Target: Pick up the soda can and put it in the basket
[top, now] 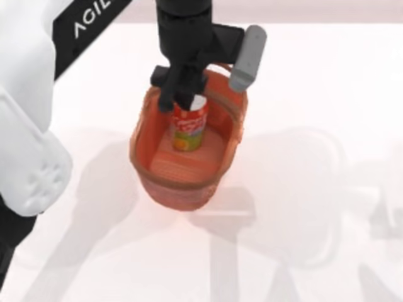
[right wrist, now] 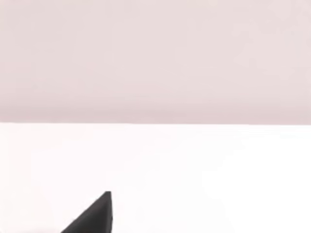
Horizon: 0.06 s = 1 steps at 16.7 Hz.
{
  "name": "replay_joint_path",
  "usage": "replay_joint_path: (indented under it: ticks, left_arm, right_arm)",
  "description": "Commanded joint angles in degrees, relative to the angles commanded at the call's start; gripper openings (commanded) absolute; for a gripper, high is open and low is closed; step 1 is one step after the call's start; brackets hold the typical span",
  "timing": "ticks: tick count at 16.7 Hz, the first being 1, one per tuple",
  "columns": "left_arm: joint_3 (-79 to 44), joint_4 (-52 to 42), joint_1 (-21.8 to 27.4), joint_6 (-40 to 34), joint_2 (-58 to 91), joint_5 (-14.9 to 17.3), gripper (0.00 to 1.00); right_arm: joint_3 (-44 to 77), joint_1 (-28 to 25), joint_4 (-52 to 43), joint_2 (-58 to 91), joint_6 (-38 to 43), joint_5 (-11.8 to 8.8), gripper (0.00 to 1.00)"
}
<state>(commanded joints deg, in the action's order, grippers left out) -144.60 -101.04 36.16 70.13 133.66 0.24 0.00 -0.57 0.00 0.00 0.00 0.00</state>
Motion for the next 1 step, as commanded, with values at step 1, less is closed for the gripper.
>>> replay_joint_path:
  ticks: [1]
  left_arm:
    - [-0.50,-0.48,-0.15,0.06,0.03,0.01,0.00]
  right_arm:
    - [0.00,0.00,0.00,0.00,0.00,0.00,1.00]
